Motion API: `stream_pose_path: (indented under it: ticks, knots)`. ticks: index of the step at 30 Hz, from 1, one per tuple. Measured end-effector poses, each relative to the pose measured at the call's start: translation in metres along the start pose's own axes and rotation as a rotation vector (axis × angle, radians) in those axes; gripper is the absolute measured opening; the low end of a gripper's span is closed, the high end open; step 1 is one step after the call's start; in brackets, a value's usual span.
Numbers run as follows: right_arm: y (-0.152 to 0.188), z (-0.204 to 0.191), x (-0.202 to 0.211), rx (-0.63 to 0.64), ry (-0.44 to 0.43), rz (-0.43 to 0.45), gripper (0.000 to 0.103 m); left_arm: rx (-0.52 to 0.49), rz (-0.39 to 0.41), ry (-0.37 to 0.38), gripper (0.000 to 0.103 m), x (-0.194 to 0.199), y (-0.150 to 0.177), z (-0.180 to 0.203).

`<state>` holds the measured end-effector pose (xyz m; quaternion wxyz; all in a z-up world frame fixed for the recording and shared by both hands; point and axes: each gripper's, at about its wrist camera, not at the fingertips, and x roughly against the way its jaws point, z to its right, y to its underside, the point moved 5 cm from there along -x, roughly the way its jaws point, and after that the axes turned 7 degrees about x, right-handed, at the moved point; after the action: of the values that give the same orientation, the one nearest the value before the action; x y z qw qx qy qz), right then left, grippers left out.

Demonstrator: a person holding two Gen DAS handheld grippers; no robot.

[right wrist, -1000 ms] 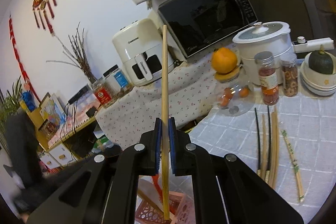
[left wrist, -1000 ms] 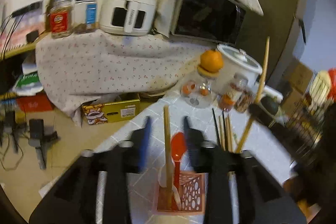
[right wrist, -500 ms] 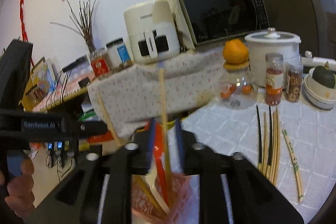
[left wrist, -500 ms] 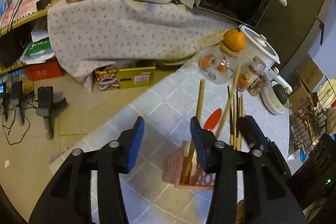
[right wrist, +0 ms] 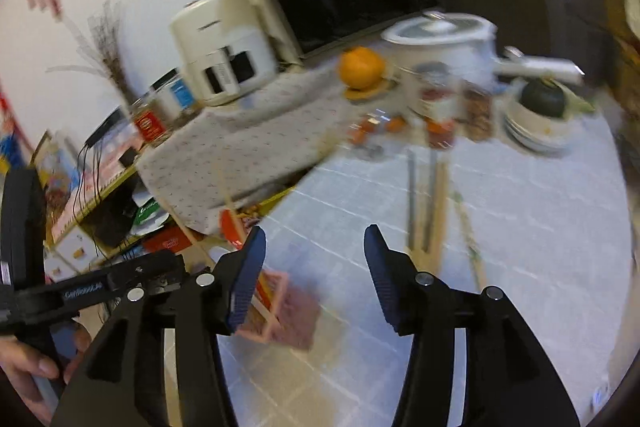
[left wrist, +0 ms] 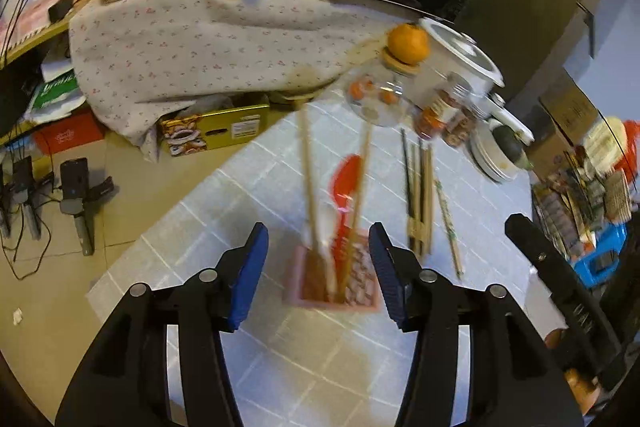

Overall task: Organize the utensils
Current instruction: 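Move both open tools over the remaining chopsticks on the table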

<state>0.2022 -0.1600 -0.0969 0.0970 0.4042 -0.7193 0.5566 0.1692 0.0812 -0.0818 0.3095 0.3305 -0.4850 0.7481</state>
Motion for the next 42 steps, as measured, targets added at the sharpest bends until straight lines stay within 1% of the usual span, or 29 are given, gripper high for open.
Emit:
stream_pose_path:
  ticks: [2, 3, 4, 5, 6, 7, 8, 9, 10, 12, 14, 15, 18, 20, 21, 23, 25, 26, 28, 29, 31, 34, 35, 36, 37, 39, 41, 42]
  knots:
    - [0.006, 0.018, 0.013, -0.019, 0.038, -0.028, 0.062, -0.044, 0.008, 0.001, 0.052, 0.006, 0.004, 0.015]
    - [0.008, 0.023, 0.016, -0.018, 0.057, -0.038, 0.064, -0.076, 0.017, -0.003, 0.057, 0.010, 0.007, 0.026]
    - [0.011, 0.031, 0.020, -0.016, 0.085, -0.049, 0.064, -0.107, 0.026, -0.016, 0.067, 0.013, 0.011, 0.037]
    - [0.012, 0.035, 0.022, -0.015, 0.100, -0.059, 0.065, -0.133, 0.036, -0.031, 0.071, 0.015, 0.014, 0.047]
    - [0.015, 0.042, 0.025, -0.017, 0.114, -0.074, 0.070, -0.153, 0.042, -0.041, 0.077, 0.016, 0.018, 0.054]
    - [0.016, 0.047, 0.027, -0.016, 0.119, -0.085, 0.073, -0.176, 0.045, -0.062, 0.081, 0.016, 0.022, 0.063]
    - [0.017, 0.051, 0.030, -0.012, 0.123, -0.093, 0.076, -0.195, 0.042, -0.082, 0.082, 0.015, 0.026, 0.071]
    - [0.019, 0.056, 0.033, -0.003, 0.134, -0.102, 0.078, -0.209, 0.041, -0.091, 0.085, 0.014, 0.029, 0.076]
    - [0.019, 0.060, 0.034, 0.004, 0.146, -0.106, 0.078, -0.225, 0.040, -0.099, 0.091, 0.014, 0.033, 0.083]
    - [0.019, 0.069, 0.040, 0.019, 0.174, -0.111, 0.081, -0.248, 0.057, -0.114, 0.096, 0.014, 0.037, 0.096]
    - [0.018, 0.075, 0.043, 0.038, 0.188, -0.116, 0.085, -0.257, 0.070, -0.128, 0.096, 0.013, 0.039, 0.104]
    - [0.018, 0.076, 0.043, 0.045, 0.190, -0.119, 0.088, -0.260, 0.064, -0.129, 0.096, 0.010, 0.040, 0.108]
    - [0.018, 0.083, 0.041, 0.062, 0.166, -0.142, 0.090, -0.261, 0.035, -0.144, 0.096, -0.004, 0.046, 0.119]
    - [0.021, 0.090, 0.035, 0.062, 0.148, -0.172, 0.091, -0.256, 0.019, -0.168, 0.096, -0.015, 0.049, 0.124]
    - [0.023, 0.096, 0.033, 0.057, 0.143, -0.189, 0.092, -0.250, 0.008, -0.194, 0.096, -0.024, 0.050, 0.127]
    - [0.025, 0.113, 0.028, 0.047, 0.188, -0.215, 0.092, -0.237, 0.001, -0.230, 0.096, -0.037, 0.051, 0.132]
    - [0.025, 0.132, 0.027, 0.030, 0.244, -0.226, 0.092, -0.234, -0.005, -0.248, 0.096, -0.050, 0.052, 0.142]
    - [0.025, 0.138, 0.026, 0.018, 0.257, -0.226, 0.092, -0.241, -0.017, -0.253, 0.096, -0.058, 0.053, 0.148]
    - [0.025, 0.166, 0.028, -0.068, 0.297, -0.226, 0.092, -0.264, -0.036, -0.253, 0.096, -0.069, 0.052, 0.159]
    - [0.025, 0.172, 0.028, -0.090, 0.301, -0.225, 0.092, -0.278, -0.042, -0.260, 0.096, -0.076, 0.049, 0.164]
    - [0.025, 0.186, 0.029, -0.132, 0.304, -0.227, 0.092, -0.290, -0.048, -0.298, 0.096, -0.095, 0.038, 0.171]
    - [0.023, 0.198, 0.030, -0.150, 0.324, -0.227, 0.092, -0.259, -0.079, -0.324, 0.095, -0.131, 0.021, 0.178]
    - [0.022, 0.201, 0.030, -0.155, 0.324, -0.227, 0.092, -0.256, -0.085, -0.329, 0.094, -0.140, 0.018, 0.180]
    - [0.022, 0.205, 0.029, -0.169, 0.323, -0.227, 0.092, -0.259, -0.104, -0.328, 0.089, -0.156, 0.013, 0.183]
    - [0.023, 0.209, 0.029, -0.186, 0.322, -0.228, 0.092, -0.268, -0.124, -0.326, 0.082, -0.168, 0.011, 0.185]
    - [0.023, 0.217, 0.025, -0.203, 0.327, -0.238, 0.092, -0.268, -0.155, -0.311, 0.075, -0.192, 0.006, 0.185]
    - [0.024, 0.223, 0.020, -0.209, 0.327, -0.245, 0.092, -0.233, -0.186, -0.302, 0.075, -0.213, -0.002, 0.175]
    - [0.025, 0.224, 0.019, -0.215, 0.315, -0.244, 0.092, -0.214, -0.197, -0.299, 0.073, -0.220, -0.004, 0.172]
